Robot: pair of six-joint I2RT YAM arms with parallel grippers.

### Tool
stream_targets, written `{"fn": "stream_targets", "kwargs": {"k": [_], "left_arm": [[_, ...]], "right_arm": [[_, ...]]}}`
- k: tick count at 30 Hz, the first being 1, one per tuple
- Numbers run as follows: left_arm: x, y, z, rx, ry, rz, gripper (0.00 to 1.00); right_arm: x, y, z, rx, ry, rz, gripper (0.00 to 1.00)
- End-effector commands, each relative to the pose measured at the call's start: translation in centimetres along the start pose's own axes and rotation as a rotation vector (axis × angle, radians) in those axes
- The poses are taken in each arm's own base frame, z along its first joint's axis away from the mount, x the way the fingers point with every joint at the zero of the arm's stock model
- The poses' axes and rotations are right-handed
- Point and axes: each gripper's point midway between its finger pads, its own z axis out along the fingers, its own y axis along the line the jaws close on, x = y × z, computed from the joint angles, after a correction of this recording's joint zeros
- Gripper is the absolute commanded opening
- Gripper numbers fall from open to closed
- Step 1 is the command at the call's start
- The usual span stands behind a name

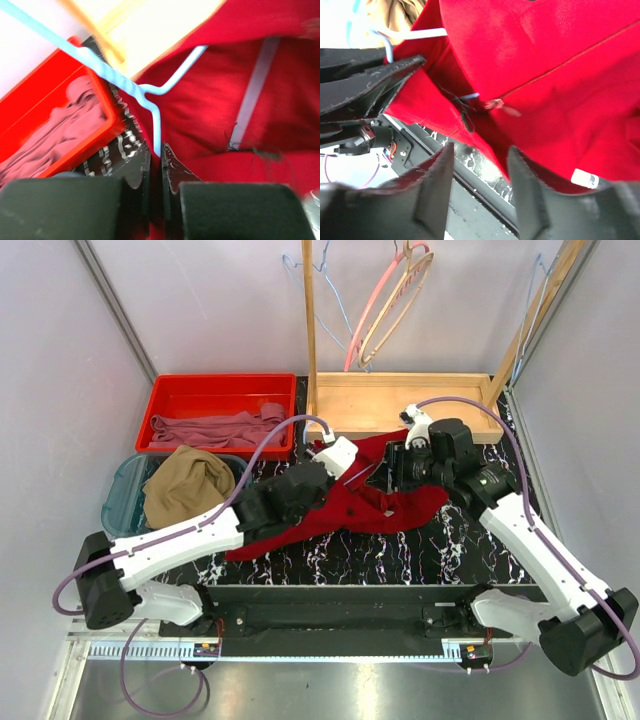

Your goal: Place the skirt on the hanger

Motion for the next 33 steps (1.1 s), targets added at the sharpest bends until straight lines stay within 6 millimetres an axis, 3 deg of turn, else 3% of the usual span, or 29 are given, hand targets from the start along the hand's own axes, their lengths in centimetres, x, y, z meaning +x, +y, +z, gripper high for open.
{"fn": "stream_targets", "kwargs": {"k": [1, 3, 7, 12, 16, 21, 33], "left_arm": [[-3.7, -1.2, -1.6, 0.137, -0.162, -0.077, 0.00], [-3.3, -1.9, -2.1, 0.193, -0.159, -0.063, 0.00], [-3.1, -2.9, -3.9, 0.302, -0.192, -0.055, 0.00], [-3.1, -4.4, -6.3, 0.456, -0.219, -0.031, 0.00], [-3.8, -4.3, -8.2, 0.508, -0.264, -0.042, 0.00], [-4.3, -4.1, -9.6, 0.549, -0.293, -0.037, 0.00], [-5.6, -1.9, -11.0, 0.506, -0.333, -0.022, 0.00]], "right_arm": [[-3.3, 2.3, -3.7, -0.028, -0.157, -0.119, 0.58], [-4.2, 4.1, -5.4, -0.094, -0.212, -0.179, 0.60], [-5.0, 6.7, -6.3, -0.227, -0.255, -0.341, 0.55], [-3.5, 8.7, -4.9, -0.420, -0.153, -0.424, 0.43], [-2.8, 9.9, -4.5, -0.514, -0.133, -0.458, 0.41], [-1.6, 9.6, -3.5, -0.535, -0.084, -0.443, 0.42], [0.9, 3.5, -1.7, -0.231, -0.021, -0.336, 0.41]]}}
